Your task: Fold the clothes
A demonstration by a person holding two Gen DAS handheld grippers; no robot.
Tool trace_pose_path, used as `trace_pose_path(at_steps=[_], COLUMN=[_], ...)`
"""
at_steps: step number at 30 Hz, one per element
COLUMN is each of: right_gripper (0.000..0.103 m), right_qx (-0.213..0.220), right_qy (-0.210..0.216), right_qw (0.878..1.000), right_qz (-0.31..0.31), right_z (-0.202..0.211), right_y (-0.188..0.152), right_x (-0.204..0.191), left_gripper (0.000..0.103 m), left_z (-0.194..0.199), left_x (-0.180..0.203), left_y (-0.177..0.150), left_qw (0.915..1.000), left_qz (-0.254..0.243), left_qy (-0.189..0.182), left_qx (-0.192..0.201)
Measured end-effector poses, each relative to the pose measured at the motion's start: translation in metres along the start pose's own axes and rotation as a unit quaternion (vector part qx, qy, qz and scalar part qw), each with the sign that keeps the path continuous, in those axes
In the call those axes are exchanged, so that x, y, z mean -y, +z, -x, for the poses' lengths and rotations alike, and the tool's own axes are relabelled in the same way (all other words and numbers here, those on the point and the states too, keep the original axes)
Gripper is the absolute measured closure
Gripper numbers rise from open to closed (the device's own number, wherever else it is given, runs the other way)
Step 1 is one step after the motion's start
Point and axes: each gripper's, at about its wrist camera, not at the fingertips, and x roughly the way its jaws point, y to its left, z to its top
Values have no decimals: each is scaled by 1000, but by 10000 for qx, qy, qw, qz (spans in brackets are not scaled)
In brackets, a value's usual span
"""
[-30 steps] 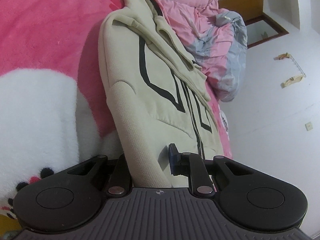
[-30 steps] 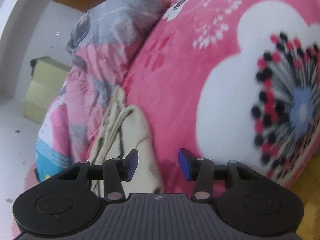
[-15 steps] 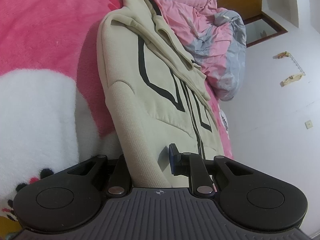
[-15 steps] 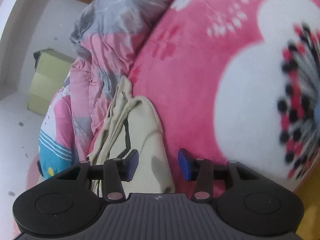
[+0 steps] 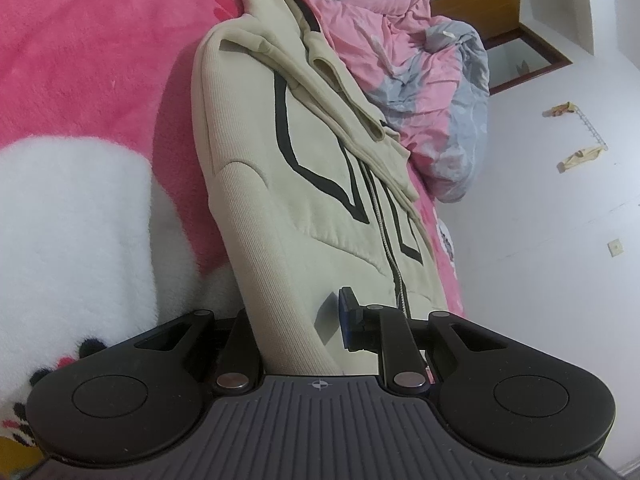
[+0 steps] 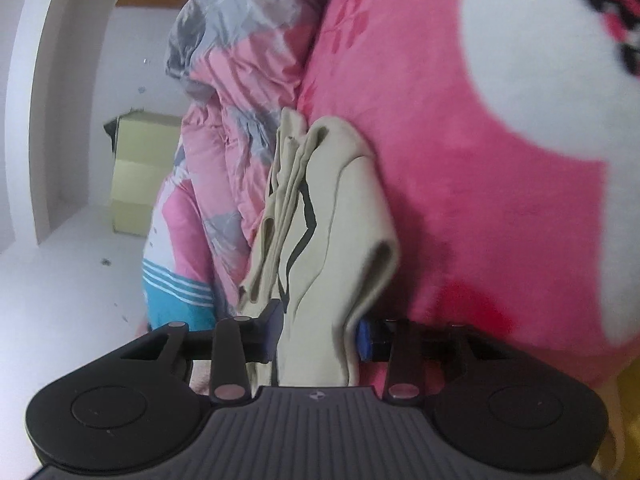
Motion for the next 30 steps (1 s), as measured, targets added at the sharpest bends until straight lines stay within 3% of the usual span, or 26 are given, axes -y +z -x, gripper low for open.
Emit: trace_pose_path(at_steps=[2, 6, 8, 11, 15, 30], right_gripper=[77, 79, 93, 98, 99, 99], right_qx=[31, 46, 29, 250, 509, 719], right_qy=[-106, -259, -344, -247, -154, 249], right_qw=[9999, 9995, 9991, 9990, 9967, 9945], right_qz=[77, 191, 235, 262, 610, 727], right_z=[-5, -3, -1, 9, 21, 35], right_y=[-2, -5, -6, -10, -17, -29], right_x=[-2, -6, -9, -16, -35, -61], left_gripper=[85, 87, 91, 91, 96, 100], left_z=[0, 1, 1, 6, 17, 44], left_x=[3, 10, 17, 33, 48, 71], left_y=[-2, -5, -7, -11, -15, -14], left_qw=[9999, 9990, 9977, 9925, 9866, 9811], left_qz=[-92, -333, -491, -918, -1286, -1405], left_qy=[57, 233, 399, 639, 656, 480], left_qx=[50, 159, 254, 494, 755, 1238])
